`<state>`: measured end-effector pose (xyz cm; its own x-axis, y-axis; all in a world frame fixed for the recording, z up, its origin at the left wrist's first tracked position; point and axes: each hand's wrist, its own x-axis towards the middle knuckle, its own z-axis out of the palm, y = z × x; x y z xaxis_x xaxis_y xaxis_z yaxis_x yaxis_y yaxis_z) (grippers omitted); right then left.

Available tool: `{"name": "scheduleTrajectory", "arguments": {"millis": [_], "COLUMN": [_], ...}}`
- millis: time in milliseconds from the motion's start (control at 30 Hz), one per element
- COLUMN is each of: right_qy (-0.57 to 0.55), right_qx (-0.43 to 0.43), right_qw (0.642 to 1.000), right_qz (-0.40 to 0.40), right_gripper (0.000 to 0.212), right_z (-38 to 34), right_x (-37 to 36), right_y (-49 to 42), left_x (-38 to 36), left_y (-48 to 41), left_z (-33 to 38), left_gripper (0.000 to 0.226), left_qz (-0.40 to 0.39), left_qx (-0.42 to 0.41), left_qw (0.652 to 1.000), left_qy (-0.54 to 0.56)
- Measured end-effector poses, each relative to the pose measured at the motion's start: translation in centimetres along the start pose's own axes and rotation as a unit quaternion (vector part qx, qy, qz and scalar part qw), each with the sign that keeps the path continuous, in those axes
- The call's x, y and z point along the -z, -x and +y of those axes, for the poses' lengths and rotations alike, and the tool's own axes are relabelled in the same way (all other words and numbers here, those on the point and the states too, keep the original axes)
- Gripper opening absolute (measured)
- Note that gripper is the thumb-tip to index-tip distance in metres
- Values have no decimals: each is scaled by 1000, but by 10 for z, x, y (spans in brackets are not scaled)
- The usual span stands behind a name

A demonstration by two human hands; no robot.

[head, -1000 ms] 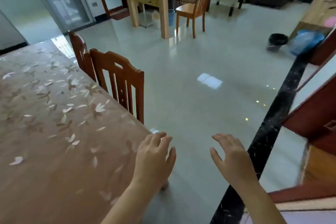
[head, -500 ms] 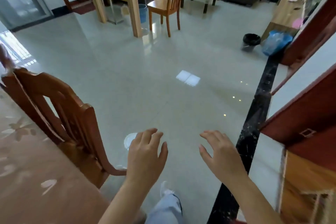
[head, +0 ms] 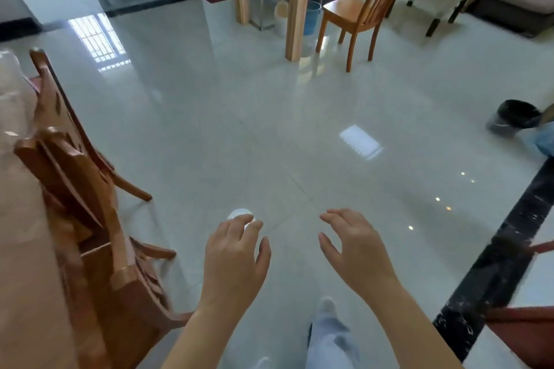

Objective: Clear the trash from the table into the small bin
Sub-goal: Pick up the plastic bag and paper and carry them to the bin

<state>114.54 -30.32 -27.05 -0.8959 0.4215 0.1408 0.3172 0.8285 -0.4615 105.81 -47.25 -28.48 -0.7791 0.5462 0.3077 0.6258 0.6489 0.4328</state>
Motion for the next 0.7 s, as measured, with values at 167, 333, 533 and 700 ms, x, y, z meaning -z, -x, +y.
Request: {"name": "scheduleTrajectory", "arguments": {"millis": [167, 333, 533, 700], "right_qy": [-13, -41, -68, -84], "right_qx": [58, 139, 234, 287], "right_qw": [998, 989, 968, 949], "right_qz": [-9, -18, -56, -97], "right_gripper": [27, 26, 24, 23], "right_z": [37, 55, 39, 6], "right_x": [3, 14, 5, -30], "right_y": [-106, -216, -321, -396], "left_x": [-20, -28, -24, -24], "left_y": [-82, -164, -216, -257], "left_z": [1, 10, -6, -53], "left_gripper": [29, 26, 38, 30], "left_qz": [34, 71, 97, 125], "left_qx": [58, 132, 227, 299], "left_qw": [997, 985, 961, 932], "left_qy": [-40, -79, -126, -161]}}
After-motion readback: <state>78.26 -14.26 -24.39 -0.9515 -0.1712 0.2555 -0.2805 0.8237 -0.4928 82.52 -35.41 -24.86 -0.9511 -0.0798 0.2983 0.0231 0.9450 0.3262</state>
